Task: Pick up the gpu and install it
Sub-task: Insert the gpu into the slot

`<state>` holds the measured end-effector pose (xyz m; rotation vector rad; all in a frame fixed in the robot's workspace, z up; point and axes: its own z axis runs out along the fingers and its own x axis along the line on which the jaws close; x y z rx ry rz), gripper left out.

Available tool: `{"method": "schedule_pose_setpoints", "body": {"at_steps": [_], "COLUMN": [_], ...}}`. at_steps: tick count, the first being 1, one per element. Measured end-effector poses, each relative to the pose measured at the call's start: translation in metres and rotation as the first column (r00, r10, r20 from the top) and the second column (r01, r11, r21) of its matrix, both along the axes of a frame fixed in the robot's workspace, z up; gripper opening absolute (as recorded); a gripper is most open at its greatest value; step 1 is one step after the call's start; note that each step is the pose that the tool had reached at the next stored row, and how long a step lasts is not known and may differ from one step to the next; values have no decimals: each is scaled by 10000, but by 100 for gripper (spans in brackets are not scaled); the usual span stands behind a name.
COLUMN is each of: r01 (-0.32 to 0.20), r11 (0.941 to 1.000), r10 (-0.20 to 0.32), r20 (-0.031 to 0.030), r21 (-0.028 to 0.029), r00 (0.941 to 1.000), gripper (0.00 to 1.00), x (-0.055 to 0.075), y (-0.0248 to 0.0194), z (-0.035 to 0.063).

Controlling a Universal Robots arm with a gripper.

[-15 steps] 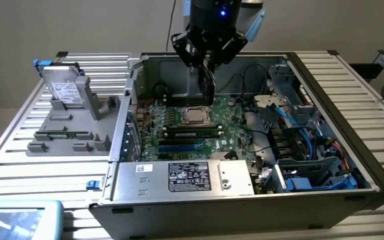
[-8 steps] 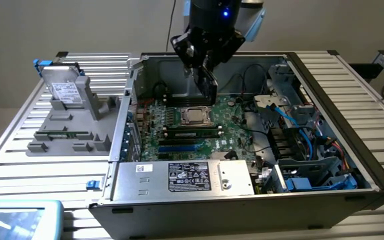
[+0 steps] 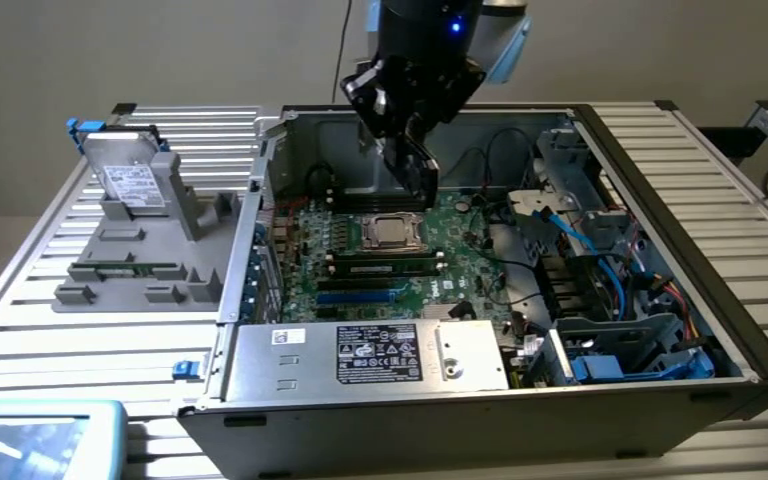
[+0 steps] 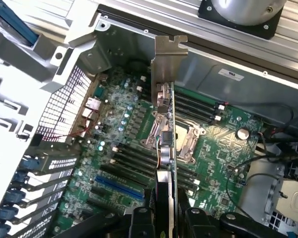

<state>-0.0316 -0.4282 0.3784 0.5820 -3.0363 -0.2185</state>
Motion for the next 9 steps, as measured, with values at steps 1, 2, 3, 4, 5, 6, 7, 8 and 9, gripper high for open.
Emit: {"method": "schedule_pose_setpoints", "body": {"at_steps": [1, 2, 3, 4, 5, 6, 7, 8, 9], "r01": [-181, -360, -540, -720, -898, -1090, -1267, -1446, -1629], "r11": [9998, 9994, 9985, 9974, 9960, 9940, 9919, 9895, 9867], "r10": [181, 360, 540, 720, 898, 1090, 1267, 1446, 1629], "r20": [0, 0, 0, 0, 0, 0, 0, 0, 0], "r21": [0, -1, -1, 0, -1, 0, -1, -1, 0], "r00": [9998, 9994, 9985, 9974, 9960, 9940, 9919, 9895, 9867], "gripper": [28, 28, 28, 28, 28, 28, 28, 28, 28], "x": [0, 0, 0, 0, 0, 0, 0, 0, 0], "y": [0, 0, 0, 0, 0, 0, 0, 0, 0], "z": [0, 0, 0, 0, 0, 0, 0, 0, 0]}}
